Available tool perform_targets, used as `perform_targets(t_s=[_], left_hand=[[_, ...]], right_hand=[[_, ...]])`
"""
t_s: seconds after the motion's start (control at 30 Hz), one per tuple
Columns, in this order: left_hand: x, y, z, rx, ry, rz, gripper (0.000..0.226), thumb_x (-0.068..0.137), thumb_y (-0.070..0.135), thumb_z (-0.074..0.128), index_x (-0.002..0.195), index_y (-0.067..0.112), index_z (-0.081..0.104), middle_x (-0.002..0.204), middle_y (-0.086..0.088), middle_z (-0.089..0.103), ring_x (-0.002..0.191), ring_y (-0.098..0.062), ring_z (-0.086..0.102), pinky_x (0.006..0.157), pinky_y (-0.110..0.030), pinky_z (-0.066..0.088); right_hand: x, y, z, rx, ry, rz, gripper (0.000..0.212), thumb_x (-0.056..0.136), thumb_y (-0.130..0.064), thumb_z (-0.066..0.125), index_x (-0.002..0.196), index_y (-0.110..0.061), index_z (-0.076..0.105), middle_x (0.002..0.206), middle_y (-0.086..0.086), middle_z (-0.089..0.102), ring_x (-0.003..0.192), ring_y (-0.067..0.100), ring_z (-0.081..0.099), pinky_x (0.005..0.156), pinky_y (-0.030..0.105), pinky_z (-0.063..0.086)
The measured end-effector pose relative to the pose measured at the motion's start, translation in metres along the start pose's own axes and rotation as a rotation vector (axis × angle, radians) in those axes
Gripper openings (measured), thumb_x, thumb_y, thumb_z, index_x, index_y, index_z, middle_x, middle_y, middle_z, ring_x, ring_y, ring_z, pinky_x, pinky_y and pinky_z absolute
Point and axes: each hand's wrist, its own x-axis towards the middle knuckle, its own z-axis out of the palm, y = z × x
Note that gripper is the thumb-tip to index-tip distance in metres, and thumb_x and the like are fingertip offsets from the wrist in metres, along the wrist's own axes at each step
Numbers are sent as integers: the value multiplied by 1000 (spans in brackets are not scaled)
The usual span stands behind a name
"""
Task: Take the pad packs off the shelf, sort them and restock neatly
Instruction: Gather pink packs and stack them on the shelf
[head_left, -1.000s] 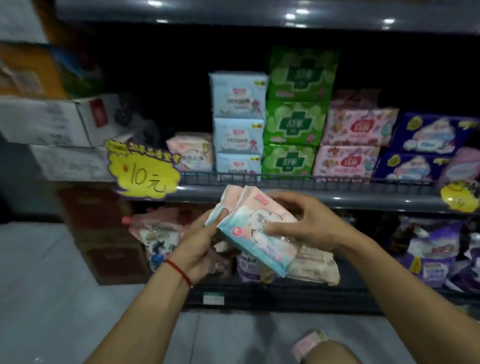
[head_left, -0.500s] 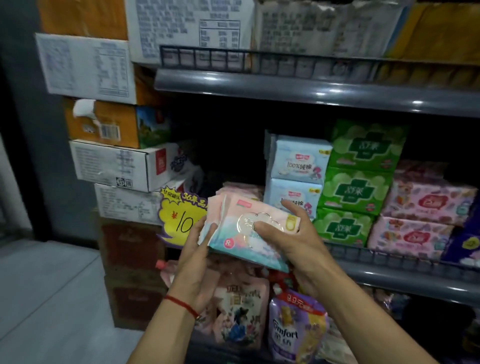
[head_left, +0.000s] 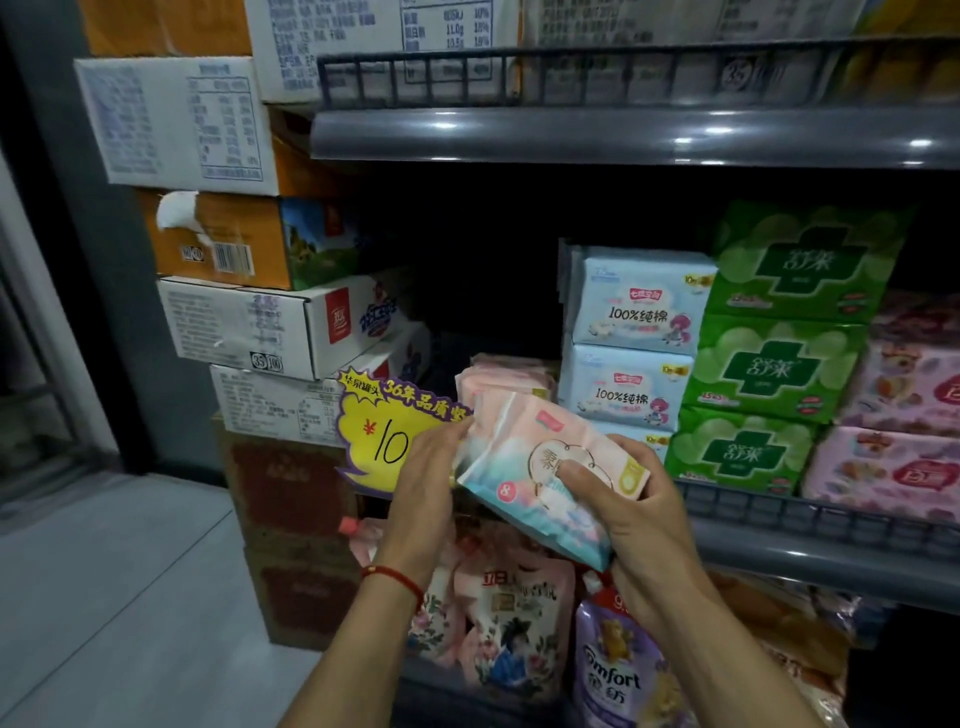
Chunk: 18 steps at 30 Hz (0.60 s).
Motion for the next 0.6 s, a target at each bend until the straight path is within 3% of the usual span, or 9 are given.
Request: perform_targets(t_s=[0.07,0.13,0.17,0.23,0.33,0.5,0.6], left_hand=[[8,4,-5,214,19,199,32,109,29,42,129,35,66,143,21,50,132,8,43,114,-29,37],[22,4,-11,450,-16,352,40,109,16,41,144,32,52,155,24,34,139,19,26,113,-10,26],[31,0,-14,588,-51,397,46,107,10,43,148,30,47,157,23,31,141,17,24,113,-9,26],[47,-12,-20,850,-87,457,51,102,6,46,148,28,48,157,16,36,143,-5,36,114,-27,37],[55,-16,-25,1064,-36,511,49,95,2,52,138,26,58,144,10,47,121,-25,50,90,-45,53],[56,-4,-30,1096,46,638,20,92,7,66,107,21,67,107,2,61,97,-28,53,76,-47,50],[54,-6,-30,1028,110,632,13,92,7,68,98,18,69,100,1,61,94,-27,56,73,-42,49]], right_hand=[[-2,1,-7,-17,11,-37,64,58,-16,89,116,-14,61,102,15,77,89,36,76,53,33,60],[-3,1,-15,-21,29,-67,63,57,-14,88,113,-15,61,99,14,77,86,33,77,59,37,62],[-3,1,-19,-28,40,-75,64,55,-16,89,112,-16,62,100,13,77,86,32,77,63,39,63],[-3,0,-25,-42,50,-92,67,49,-23,94,108,-20,64,98,12,78,88,32,77,67,43,64],[0,0,-31,-69,50,-113,70,44,-27,97,105,-21,65,99,11,78,89,33,77,73,50,64],[3,4,-32,-65,67,-115,58,54,-16,88,107,-21,64,98,10,78,89,32,77,77,49,63],[1,6,-30,-46,63,-104,63,53,-20,90,110,-22,64,100,10,78,89,31,77,72,46,63]])
